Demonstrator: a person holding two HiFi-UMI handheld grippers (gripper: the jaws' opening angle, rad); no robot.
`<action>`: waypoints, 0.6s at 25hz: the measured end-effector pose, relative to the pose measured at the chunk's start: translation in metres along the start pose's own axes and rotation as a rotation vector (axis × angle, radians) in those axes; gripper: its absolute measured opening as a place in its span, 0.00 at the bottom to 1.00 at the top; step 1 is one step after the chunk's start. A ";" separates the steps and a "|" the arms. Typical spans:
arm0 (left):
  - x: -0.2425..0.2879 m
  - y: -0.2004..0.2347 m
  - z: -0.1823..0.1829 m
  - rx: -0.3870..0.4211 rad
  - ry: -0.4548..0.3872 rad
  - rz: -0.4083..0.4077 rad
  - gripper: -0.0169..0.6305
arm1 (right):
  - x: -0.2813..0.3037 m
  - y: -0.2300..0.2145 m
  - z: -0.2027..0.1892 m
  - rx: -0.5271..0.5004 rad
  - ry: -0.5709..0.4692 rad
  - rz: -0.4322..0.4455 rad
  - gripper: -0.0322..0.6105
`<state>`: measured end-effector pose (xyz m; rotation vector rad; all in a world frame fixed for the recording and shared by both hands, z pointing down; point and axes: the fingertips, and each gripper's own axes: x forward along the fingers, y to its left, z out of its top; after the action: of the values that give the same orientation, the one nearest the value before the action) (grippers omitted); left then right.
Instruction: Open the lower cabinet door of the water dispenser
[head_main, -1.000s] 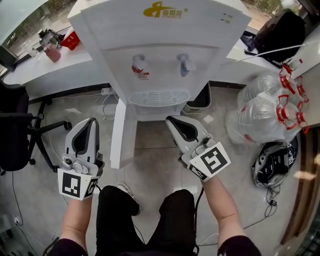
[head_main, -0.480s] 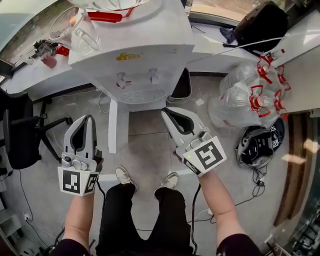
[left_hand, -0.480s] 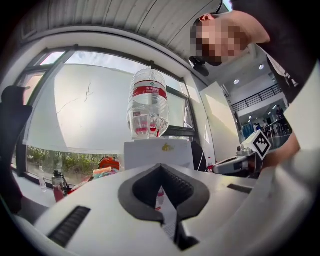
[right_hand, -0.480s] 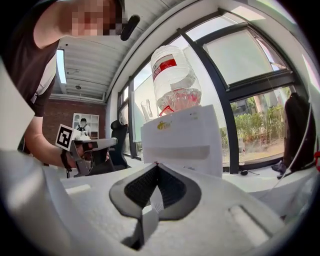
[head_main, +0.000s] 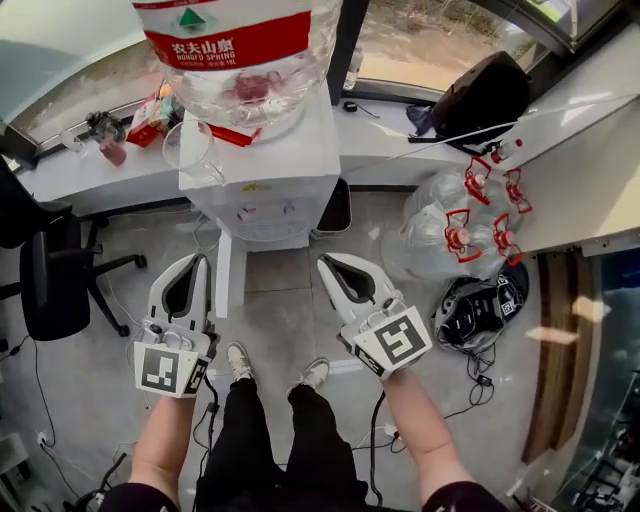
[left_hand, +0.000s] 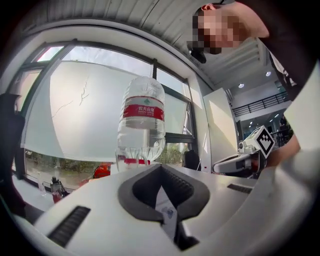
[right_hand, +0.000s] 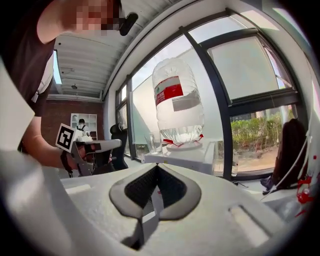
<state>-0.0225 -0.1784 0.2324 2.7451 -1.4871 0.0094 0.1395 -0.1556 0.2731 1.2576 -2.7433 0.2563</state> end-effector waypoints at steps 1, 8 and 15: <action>0.000 -0.001 0.012 0.001 -0.004 -0.010 0.04 | -0.002 0.007 0.010 -0.005 0.006 -0.001 0.06; -0.009 -0.003 0.087 -0.038 -0.034 -0.092 0.04 | -0.021 0.033 0.087 -0.002 0.001 -0.085 0.06; -0.018 0.004 0.137 -0.052 -0.044 -0.132 0.04 | -0.031 0.039 0.154 -0.026 -0.020 -0.196 0.06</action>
<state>-0.0363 -0.1678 0.0949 2.8122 -1.2928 -0.0912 0.1255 -0.1381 0.1132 1.5165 -2.6048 0.1888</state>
